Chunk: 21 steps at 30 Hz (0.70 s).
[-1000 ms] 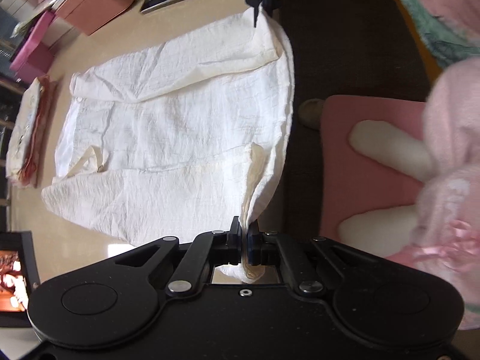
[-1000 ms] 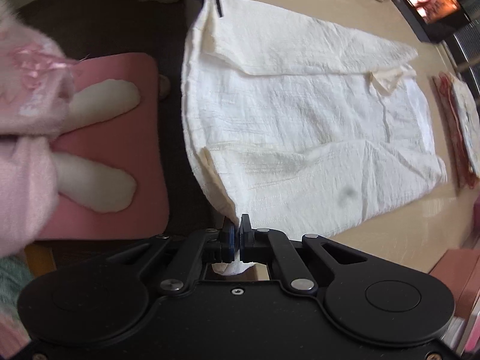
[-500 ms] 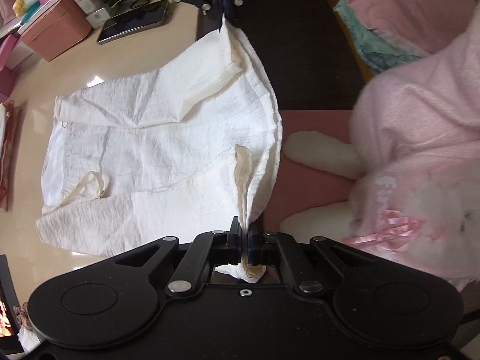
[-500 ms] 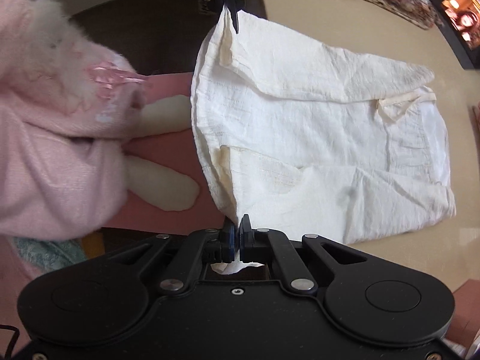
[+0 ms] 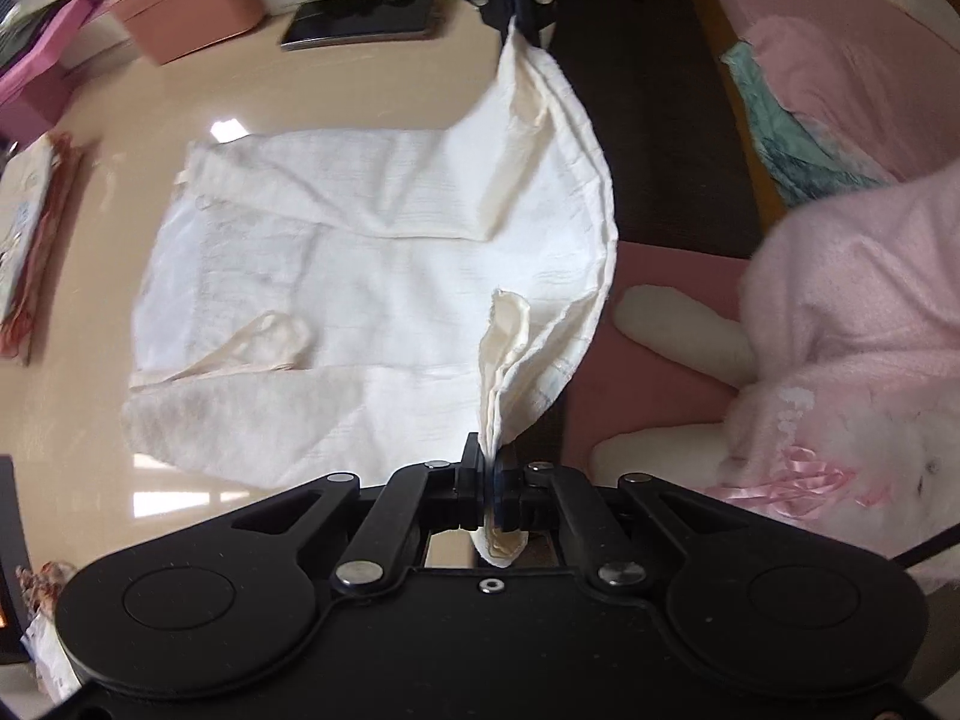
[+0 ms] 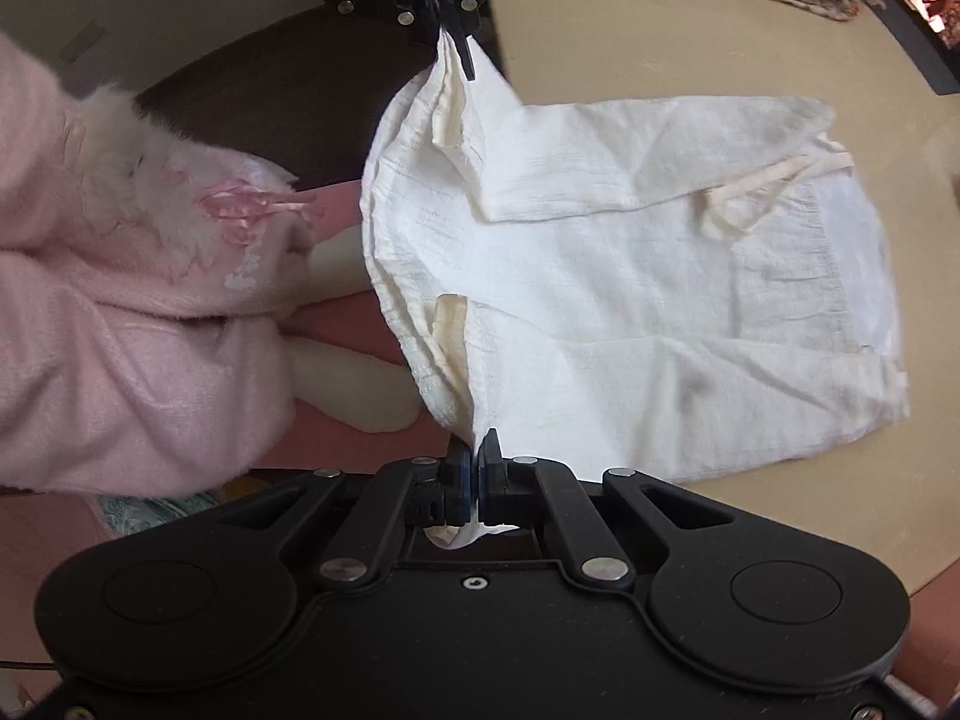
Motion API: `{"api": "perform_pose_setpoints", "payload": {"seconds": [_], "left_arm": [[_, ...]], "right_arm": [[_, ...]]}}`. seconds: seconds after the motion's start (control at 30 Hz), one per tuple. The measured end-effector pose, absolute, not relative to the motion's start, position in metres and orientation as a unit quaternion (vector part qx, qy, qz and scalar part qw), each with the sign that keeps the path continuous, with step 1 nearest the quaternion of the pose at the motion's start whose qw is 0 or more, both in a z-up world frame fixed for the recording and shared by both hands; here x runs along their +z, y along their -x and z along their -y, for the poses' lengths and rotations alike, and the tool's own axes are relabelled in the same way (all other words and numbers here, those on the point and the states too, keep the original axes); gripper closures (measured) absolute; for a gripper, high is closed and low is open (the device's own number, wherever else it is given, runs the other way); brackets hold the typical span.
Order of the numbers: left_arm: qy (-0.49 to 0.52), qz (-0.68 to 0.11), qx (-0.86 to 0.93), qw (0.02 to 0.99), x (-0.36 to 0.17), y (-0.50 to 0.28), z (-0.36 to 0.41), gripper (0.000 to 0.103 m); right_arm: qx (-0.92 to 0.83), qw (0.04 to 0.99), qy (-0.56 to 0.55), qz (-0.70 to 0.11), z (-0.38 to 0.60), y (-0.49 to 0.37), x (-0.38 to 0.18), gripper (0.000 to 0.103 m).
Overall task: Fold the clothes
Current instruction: 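Lift the hem with both grippers and fold it over toward the straps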
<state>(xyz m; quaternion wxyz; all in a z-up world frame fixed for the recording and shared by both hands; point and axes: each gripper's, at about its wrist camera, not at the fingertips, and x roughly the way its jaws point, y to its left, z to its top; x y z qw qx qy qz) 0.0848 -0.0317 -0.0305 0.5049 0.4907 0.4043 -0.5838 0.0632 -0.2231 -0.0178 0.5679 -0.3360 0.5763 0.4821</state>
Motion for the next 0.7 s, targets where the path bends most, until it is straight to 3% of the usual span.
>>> {"api": "perform_pose_setpoints", "payload": {"seconds": [0.7], "left_arm": [[-0.501,-0.397,-0.497,0.587,-0.003,-0.267,0.067,0.101]], "right_arm": [[0.381,0.600,0.385,-0.589,0.244,-0.218,-0.040,0.102]]}}
